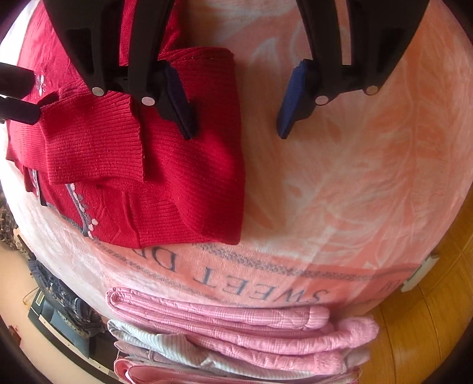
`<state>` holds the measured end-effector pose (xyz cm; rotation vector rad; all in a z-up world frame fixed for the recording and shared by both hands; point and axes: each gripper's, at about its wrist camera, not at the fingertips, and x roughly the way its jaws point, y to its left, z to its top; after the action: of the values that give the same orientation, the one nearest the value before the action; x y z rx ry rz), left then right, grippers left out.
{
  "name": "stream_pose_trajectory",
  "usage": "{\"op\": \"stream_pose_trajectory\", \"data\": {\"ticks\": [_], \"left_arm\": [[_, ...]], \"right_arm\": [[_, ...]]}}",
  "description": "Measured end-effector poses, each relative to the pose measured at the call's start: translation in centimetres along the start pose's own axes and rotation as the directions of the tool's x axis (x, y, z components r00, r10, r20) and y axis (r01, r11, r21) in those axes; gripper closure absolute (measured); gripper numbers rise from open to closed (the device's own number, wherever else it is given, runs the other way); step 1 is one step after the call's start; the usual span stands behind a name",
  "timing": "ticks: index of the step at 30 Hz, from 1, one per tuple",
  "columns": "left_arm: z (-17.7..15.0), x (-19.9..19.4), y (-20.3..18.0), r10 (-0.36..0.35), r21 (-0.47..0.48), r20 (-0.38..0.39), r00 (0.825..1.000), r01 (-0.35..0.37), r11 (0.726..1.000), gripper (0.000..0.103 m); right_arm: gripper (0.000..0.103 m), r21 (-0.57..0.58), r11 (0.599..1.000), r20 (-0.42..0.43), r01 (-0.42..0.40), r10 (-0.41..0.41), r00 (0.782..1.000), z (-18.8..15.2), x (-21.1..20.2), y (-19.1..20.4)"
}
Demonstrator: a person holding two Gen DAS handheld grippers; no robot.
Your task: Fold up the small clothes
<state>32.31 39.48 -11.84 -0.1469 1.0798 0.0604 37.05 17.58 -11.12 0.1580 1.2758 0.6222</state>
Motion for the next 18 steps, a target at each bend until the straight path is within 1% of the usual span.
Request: {"op": "stream_pose_trajectory", "data": {"ticks": [3,5,7,9,10,11,12,13,14,16,17,18], "left_arm": [[0.0,0.0,0.3,-0.024,-0.017,0.002,1.000,0.024,1.000,0.042],[0.0,0.1,0.3,-0.030,-0.016,0.005,1.000,0.030,0.999,0.042],[0.0,0.1,0.4,-0.035,-0.017,0.008,0.999,0.035,0.999,0.042],[0.0,0.1,0.4,-0.040,-0.022,0.009,0.999,0.040,0.999,0.042],[0.0,0.1,0.5,-0.043,-0.024,0.010,0.999,0.043,0.999,0.042],[0.0,0.1,0.5,-0.045,-0.026,0.010,0.999,0.046,0.999,0.041],[0.0,0.1,0.5,-0.047,-0.029,0.010,0.999,0.047,0.998,0.041],[0.0,0.1,0.5,-0.047,-0.030,0.010,0.999,0.047,0.998,0.041],[0.0,0.1,0.4,-0.045,-0.030,0.011,0.999,0.045,0.999,0.041],[0.0,0.1,0.3,-0.039,-0.024,0.013,0.999,0.039,0.999,0.040],[0.0,0.2,0.3,-0.037,-0.021,0.014,0.999,0.037,0.999,0.039],[0.0,0.2,0.2,-0.035,-0.020,0.015,0.999,0.035,0.999,0.039]], "right_arm": [[0.045,0.020,1.000,-0.032,0.017,-0.016,0.999,0.2,2.1,0.0],[0.045,0.024,0.999,-0.046,0.047,-0.046,0.998,0.2,3.3,0.0],[0.045,0.006,0.997,-0.058,0.081,-0.081,0.995,0.0,4.3,0.1],[0.044,-0.029,0.993,-0.049,0.112,-0.114,0.992,-0.1,4.9,0.6],[0.046,-0.055,0.989,-0.044,0.138,-0.140,0.989,-0.2,5.1,0.9],[0.056,-0.083,0.981,-0.036,0.176,-0.180,0.983,-0.3,5.2,1.4],[0.064,-0.115,0.967,-0.020,0.226,-0.229,0.973,-0.4,5.3,1.7],[0.074,-0.138,0.958,-0.008,0.250,-0.254,0.967,-0.5,5.4,1.9],[0.082,-0.138,0.959,-0.001,0.247,-0.250,0.968,-0.6,5.2,1.7],[0.093,-0.098,0.971,0.005,0.216,-0.217,0.976,-0.6,4.7,0.7],[0.098,-0.062,0.984,0.009,0.169,-0.169,0.986,-0.5,4.1,-0.1],[0.099,-0.022,0.994,0.023,0.108,-0.108,0.994,-0.5,3.4,-0.9]]}}
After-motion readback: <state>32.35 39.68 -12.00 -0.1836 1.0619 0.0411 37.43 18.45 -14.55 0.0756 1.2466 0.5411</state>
